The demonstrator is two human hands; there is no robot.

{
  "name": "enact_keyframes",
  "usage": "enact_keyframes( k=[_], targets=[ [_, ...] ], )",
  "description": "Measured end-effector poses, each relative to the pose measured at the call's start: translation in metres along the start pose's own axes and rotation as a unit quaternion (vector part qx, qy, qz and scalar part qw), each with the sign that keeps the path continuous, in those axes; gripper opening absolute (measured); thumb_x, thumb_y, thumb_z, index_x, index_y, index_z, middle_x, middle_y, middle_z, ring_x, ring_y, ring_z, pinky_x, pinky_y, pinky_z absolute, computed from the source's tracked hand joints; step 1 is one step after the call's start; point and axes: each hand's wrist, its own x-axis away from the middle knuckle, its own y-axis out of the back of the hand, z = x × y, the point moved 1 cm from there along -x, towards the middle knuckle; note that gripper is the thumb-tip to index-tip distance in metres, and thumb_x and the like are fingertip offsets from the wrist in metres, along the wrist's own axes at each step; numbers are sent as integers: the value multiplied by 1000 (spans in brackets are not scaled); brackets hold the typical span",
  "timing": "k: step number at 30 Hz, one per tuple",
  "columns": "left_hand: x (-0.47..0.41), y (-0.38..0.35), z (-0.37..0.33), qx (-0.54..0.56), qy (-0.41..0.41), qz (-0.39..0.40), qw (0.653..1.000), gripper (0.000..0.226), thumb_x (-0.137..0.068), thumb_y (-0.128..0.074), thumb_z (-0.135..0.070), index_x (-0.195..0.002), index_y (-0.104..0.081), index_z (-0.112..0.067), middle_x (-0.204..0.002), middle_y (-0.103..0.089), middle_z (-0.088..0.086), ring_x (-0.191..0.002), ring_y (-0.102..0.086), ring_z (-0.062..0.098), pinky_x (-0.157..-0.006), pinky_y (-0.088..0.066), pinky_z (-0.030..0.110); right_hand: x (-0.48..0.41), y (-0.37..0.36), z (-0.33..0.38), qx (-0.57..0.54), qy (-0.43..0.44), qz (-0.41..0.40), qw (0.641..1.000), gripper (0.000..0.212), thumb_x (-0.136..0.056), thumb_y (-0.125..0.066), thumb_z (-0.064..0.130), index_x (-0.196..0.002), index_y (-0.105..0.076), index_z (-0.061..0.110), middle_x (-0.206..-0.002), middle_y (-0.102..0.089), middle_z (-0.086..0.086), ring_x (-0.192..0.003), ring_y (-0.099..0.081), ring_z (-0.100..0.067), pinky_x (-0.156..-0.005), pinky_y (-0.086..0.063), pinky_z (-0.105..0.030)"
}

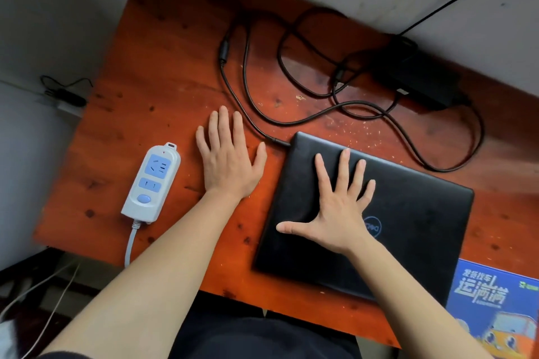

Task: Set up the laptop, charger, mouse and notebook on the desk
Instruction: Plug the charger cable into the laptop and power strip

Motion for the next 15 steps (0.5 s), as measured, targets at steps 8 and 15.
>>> enact_keyframes(
  k=[8, 15],
  targets=[
    [-1, 0, -1, -24, 14, 1, 1000, 76, -91, -38, -56, -150, -35, -7, -159, -28, 18, -148, -21, 34, -116, -18, 59, -31, 21, 16, -86, 80, -207, 971, 43, -96, -54, 45, -131, -59, 21, -149, -42, -10, -147, -28, -29, -120, -14, -55],
    [-2, -1, -1, -27, 10, -17, 999, 76, -90, -41, -55, -149, -37, -7, -159, -27, 19, -148, -22, 34, -117, -17, 58, -191, 101, 108, -241, 79, -190, 949, 36, -94, -60, 33, -124, -65, 15, -117, -67, -4, -104, -64, -18, -98, -47, -31]
  ],
)
